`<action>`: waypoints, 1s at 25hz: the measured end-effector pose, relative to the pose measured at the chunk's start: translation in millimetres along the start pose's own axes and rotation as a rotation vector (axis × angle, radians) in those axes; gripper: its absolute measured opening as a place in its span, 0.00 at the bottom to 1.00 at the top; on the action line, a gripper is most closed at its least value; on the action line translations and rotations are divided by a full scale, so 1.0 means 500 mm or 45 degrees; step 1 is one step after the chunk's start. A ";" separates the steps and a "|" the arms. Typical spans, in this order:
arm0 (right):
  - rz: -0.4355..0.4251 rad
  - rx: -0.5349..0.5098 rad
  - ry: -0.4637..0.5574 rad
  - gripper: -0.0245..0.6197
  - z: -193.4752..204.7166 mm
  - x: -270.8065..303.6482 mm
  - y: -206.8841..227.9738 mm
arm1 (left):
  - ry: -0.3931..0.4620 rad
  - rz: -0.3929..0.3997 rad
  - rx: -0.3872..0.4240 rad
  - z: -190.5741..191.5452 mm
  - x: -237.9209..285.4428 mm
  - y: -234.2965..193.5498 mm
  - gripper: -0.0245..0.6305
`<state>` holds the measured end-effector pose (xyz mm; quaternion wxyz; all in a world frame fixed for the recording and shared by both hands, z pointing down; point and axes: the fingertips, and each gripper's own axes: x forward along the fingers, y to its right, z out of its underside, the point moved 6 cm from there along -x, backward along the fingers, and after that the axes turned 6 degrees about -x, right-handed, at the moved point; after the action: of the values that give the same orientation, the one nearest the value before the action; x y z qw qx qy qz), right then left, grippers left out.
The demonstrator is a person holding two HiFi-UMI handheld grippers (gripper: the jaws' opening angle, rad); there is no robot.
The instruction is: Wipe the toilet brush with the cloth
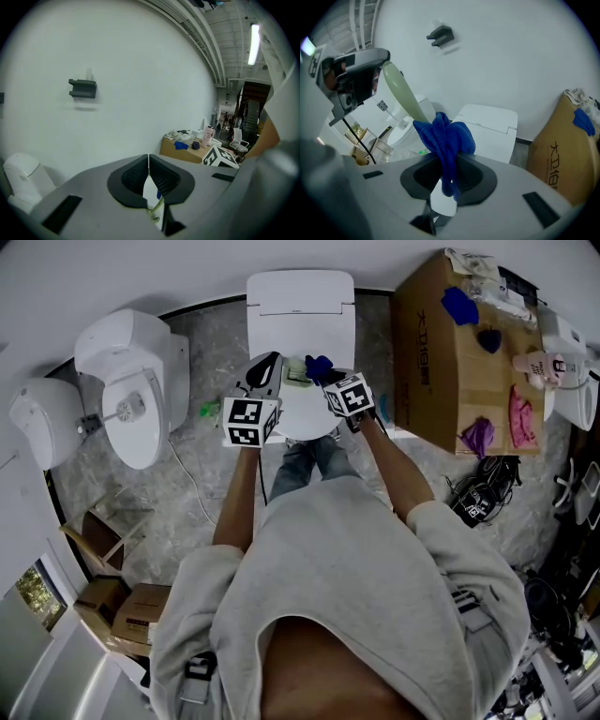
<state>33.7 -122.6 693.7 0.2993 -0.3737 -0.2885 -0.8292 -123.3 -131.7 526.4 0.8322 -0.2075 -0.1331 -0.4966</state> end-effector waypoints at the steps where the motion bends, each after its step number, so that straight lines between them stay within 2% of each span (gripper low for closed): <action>1: -0.002 0.010 -0.038 0.18 0.011 0.008 0.005 | 0.000 0.001 0.000 0.000 0.000 0.000 0.07; 5: 0.026 0.021 -0.159 0.18 0.044 0.010 0.021 | -0.011 0.006 0.005 0.001 0.002 0.002 0.07; 9: 0.045 0.019 -0.139 0.18 0.051 -0.002 0.026 | -0.018 0.008 0.010 0.000 0.005 -0.001 0.07; 14: 0.075 0.006 0.037 0.18 0.008 -0.042 0.032 | -0.033 0.019 0.003 -0.003 0.006 -0.002 0.07; 25: 0.202 -0.088 0.490 0.18 -0.146 -0.218 0.017 | 0.042 -0.010 0.001 -0.035 -0.018 -0.021 0.07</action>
<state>66.1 -148.8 569.1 0.4001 -0.2401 -0.1671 -0.8685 -136.7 -137.7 509.5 0.8324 -0.1984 -0.1203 -0.5033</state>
